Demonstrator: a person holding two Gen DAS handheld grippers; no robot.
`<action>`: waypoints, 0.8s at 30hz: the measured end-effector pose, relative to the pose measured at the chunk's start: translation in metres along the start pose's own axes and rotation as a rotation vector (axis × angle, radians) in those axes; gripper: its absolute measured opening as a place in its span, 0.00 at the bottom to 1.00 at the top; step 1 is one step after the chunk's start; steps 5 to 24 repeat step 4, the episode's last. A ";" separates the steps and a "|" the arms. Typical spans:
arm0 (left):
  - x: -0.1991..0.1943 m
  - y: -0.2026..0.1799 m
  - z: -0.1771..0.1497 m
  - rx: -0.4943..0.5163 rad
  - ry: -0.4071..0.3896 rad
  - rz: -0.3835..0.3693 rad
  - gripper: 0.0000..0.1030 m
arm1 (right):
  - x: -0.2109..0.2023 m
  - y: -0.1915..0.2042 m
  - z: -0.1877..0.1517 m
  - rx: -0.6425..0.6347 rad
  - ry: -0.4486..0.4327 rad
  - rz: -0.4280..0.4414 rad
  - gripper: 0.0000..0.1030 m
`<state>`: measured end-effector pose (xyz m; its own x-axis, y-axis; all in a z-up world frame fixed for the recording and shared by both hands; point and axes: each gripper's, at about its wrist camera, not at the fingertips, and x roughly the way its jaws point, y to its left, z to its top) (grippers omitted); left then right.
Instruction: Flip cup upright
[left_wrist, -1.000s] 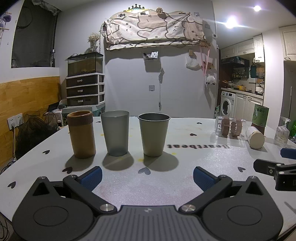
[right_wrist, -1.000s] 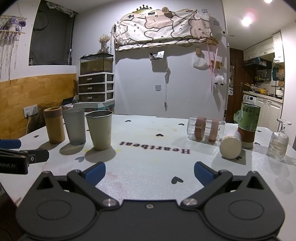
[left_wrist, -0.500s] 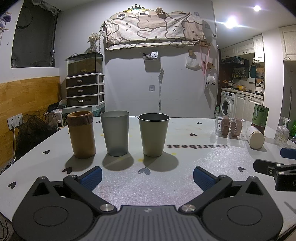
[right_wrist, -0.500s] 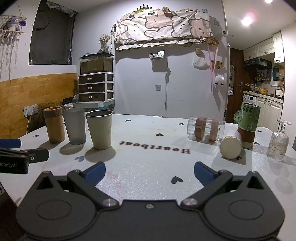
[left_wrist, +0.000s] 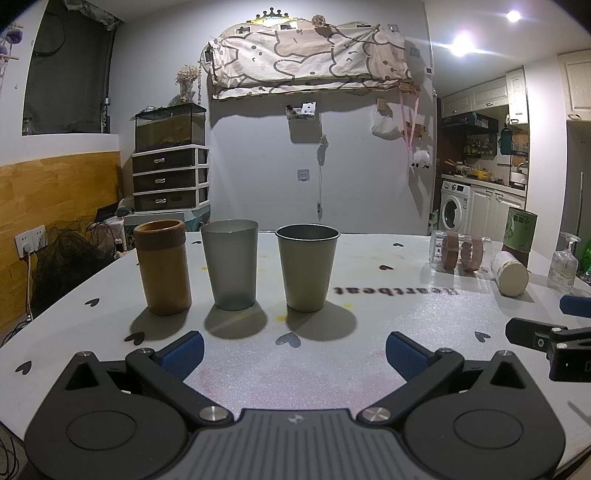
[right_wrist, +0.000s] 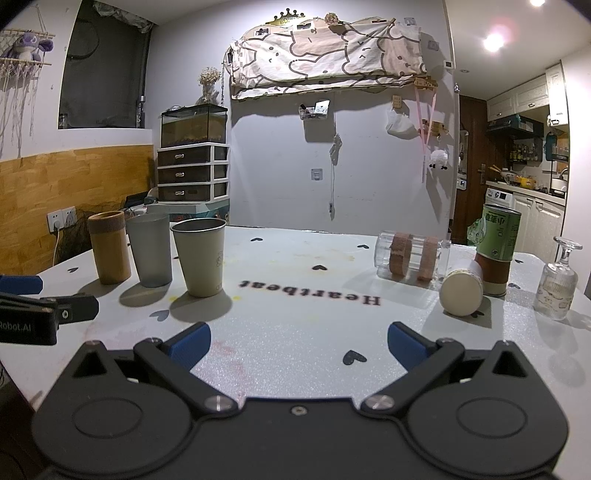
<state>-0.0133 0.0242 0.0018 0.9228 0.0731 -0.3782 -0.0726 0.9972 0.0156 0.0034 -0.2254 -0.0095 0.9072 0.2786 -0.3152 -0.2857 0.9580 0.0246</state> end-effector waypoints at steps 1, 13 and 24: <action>0.000 0.000 0.000 0.001 0.000 0.000 1.00 | 0.000 0.000 0.000 0.000 0.000 0.000 1.00; 0.000 0.000 0.000 -0.001 0.001 0.002 1.00 | 0.000 0.000 0.000 0.000 0.000 0.000 1.00; 0.000 0.000 0.000 -0.001 0.001 0.002 1.00 | 0.000 0.000 0.000 0.000 0.000 0.000 1.00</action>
